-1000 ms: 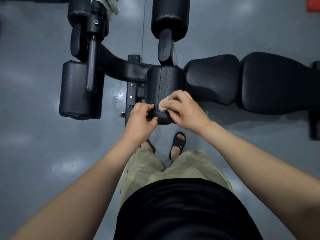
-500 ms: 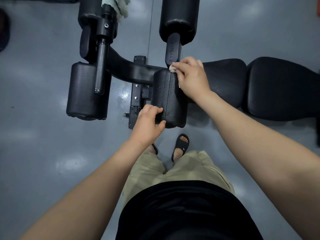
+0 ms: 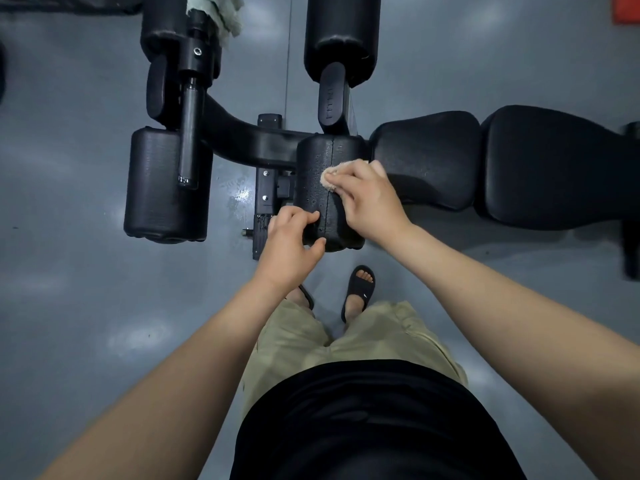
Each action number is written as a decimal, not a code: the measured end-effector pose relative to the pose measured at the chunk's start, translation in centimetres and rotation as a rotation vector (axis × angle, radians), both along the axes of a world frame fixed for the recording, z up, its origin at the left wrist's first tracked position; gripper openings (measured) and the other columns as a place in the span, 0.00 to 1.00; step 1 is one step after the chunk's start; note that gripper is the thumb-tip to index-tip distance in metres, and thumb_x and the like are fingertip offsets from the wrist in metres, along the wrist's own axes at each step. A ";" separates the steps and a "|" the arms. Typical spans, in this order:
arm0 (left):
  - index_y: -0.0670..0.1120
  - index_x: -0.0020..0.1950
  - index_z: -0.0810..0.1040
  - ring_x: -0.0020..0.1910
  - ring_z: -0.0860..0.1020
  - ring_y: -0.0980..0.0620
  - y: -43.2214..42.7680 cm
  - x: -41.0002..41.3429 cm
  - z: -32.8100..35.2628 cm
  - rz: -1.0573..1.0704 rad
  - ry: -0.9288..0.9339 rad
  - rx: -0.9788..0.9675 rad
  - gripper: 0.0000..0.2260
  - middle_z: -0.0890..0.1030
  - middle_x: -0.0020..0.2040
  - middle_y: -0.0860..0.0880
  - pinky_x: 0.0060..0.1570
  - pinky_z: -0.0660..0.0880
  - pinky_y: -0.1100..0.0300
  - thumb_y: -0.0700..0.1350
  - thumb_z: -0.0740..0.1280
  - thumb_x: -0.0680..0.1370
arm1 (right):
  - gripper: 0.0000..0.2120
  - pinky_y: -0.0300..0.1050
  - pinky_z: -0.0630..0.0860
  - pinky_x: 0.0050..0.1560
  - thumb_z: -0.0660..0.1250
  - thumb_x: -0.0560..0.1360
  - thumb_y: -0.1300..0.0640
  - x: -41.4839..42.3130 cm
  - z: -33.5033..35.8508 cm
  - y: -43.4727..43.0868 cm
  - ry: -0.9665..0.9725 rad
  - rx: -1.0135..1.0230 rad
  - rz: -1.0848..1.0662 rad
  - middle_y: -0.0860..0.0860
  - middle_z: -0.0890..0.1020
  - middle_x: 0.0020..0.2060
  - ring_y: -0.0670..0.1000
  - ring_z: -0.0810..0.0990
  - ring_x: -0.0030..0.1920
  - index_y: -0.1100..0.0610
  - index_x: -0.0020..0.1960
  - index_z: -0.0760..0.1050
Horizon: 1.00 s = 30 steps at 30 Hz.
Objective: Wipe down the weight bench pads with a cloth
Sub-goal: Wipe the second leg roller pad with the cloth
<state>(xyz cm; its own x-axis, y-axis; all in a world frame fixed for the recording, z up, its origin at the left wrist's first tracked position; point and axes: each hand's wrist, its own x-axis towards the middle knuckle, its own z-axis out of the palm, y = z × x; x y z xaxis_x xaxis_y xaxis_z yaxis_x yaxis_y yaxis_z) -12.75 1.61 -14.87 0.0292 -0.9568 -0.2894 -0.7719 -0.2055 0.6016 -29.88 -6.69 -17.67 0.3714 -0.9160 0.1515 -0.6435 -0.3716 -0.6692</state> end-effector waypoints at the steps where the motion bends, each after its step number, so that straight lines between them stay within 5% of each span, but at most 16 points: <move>1: 0.43 0.65 0.79 0.63 0.72 0.44 0.0 0.1 0.0 -0.005 0.003 -0.005 0.19 0.70 0.58 0.53 0.64 0.67 0.59 0.41 0.74 0.75 | 0.12 0.46 0.71 0.58 0.66 0.78 0.63 -0.1 0.0 0.5 0.001 0.005 0.006 0.53 0.81 0.52 0.60 0.76 0.52 0.56 0.59 0.83; 6: 0.44 0.67 0.78 0.61 0.75 0.46 0.6 0.4 0.3 -0.023 0.043 -0.025 0.20 0.72 0.59 0.55 0.64 0.73 0.49 0.39 0.70 0.75 | 0.12 0.46 0.71 0.54 0.66 0.79 0.62 -0.3 -0.3 2.8 -0.018 0.008 0.028 0.53 0.81 0.51 0.61 0.76 0.50 0.57 0.59 0.83; 10: 0.44 0.64 0.79 0.58 0.76 0.46 0.9 0.4 0.4 -0.019 0.048 -0.052 0.18 0.73 0.58 0.55 0.62 0.75 0.49 0.36 0.68 0.75 | 0.12 0.42 0.70 0.55 0.66 0.78 0.63 -0.7 -0.1 5.1 -0.040 0.000 0.046 0.52 0.81 0.51 0.58 0.74 0.50 0.58 0.60 0.83; 16: 0.43 0.61 0.80 0.56 0.77 0.45 0.7 0.3 0.4 -0.002 0.069 -0.059 0.16 0.74 0.56 0.53 0.60 0.76 0.49 0.38 0.65 0.74 | 0.14 0.50 0.76 0.47 0.68 0.77 0.65 -1.1 -0.4 7.8 -0.050 0.005 0.071 0.51 0.81 0.51 0.57 0.72 0.49 0.56 0.60 0.83; 21: 0.44 0.62 0.79 0.58 0.76 0.46 0.8 0.0 0.2 0.008 0.053 -0.046 0.16 0.73 0.58 0.54 0.61 0.75 0.50 0.36 0.67 0.75 | 0.13 0.40 0.68 0.52 0.69 0.75 0.68 -2.0 -0.3 9.8 -0.028 -0.006 0.162 0.49 0.81 0.52 0.53 0.70 0.49 0.56 0.55 0.83; 25: 0.44 0.62 0.80 0.58 0.76 0.46 0.7 0.1 0.3 0.007 0.049 -0.044 0.16 0.74 0.58 0.52 0.61 0.75 0.49 0.35 0.67 0.75 | 0.09 0.48 0.72 0.58 0.63 0.80 0.62 -3.3 0.3 10.2 -0.071 0.175 0.211 0.47 0.82 0.50 0.52 0.76 0.51 0.55 0.55 0.81; 30: 0.44 0.61 0.80 0.57 0.76 0.45 0.6 0.0 0.6 0.005 0.058 -0.033 0.16 0.73 0.56 0.54 0.61 0.75 0.46 0.37 0.66 0.74 | 0.10 0.48 0.75 0.52 0.59 0.82 0.57 -3.2 3.2 5.2 -0.267 0.507 -0.123 0.44 0.81 0.39 0.45 0.76 0.46 0.44 0.48 0.75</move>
<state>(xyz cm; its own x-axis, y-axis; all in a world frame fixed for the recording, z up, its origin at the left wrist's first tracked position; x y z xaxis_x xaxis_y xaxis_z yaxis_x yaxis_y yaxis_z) -12.71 2.25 -14.26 0.0182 -0.9658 -0.2588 -0.7343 -0.1886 0.6521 -33.12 -1.47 -14.45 0.2670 -0.9325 -0.2431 -0.4462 0.1040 -0.8889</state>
